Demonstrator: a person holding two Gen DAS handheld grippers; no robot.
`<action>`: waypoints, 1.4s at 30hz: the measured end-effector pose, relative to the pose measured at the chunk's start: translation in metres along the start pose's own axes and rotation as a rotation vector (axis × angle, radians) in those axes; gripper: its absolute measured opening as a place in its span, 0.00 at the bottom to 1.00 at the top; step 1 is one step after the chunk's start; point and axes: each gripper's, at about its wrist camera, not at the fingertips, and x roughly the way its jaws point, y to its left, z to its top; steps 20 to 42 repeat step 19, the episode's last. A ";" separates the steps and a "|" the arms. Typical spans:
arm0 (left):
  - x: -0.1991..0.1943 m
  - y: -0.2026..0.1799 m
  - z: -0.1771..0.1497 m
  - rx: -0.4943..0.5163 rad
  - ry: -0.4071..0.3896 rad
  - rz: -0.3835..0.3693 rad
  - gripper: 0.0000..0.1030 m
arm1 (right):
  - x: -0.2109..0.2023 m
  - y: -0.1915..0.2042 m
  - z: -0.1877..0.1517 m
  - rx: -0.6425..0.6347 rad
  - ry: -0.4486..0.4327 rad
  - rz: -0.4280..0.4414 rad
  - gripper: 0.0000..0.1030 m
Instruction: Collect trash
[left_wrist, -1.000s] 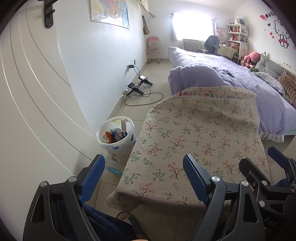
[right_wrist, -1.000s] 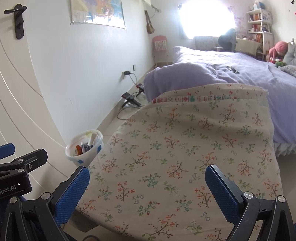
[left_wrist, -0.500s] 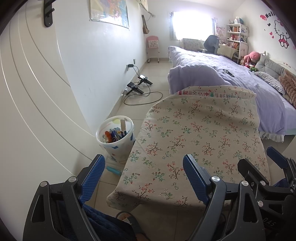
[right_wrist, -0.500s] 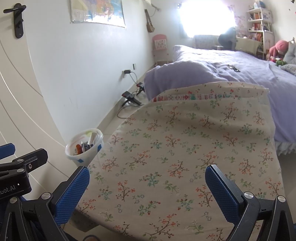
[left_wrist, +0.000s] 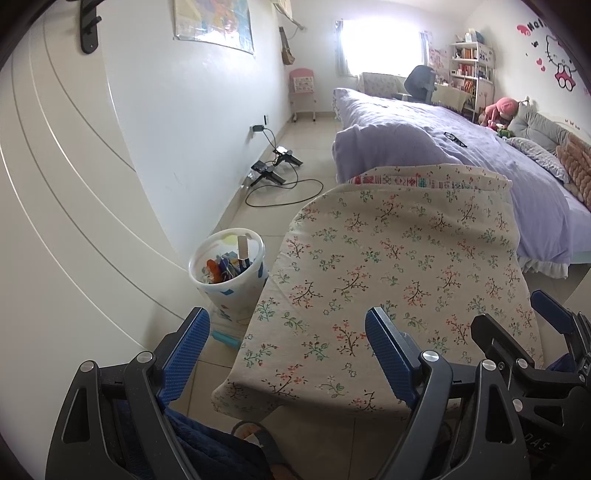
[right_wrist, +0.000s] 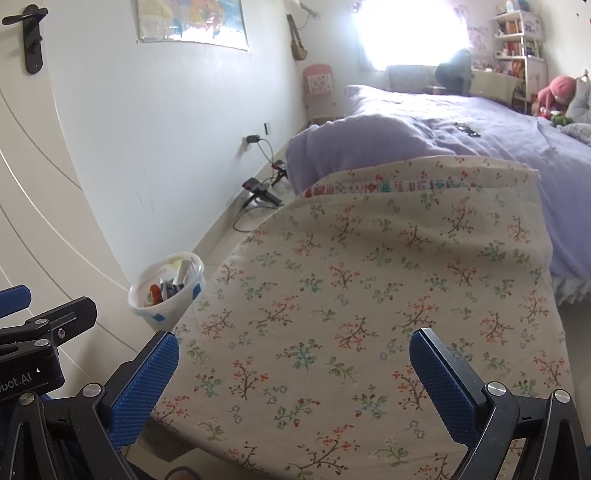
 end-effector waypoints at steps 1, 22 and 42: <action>0.001 0.000 0.000 0.000 0.002 0.000 0.86 | 0.001 0.000 0.000 0.000 0.002 0.000 1.00; 0.035 -0.004 0.002 0.003 0.054 0.002 0.86 | 0.027 -0.012 -0.004 0.018 0.044 -0.010 1.00; 0.035 -0.004 0.002 0.003 0.054 0.002 0.86 | 0.027 -0.012 -0.004 0.018 0.044 -0.010 1.00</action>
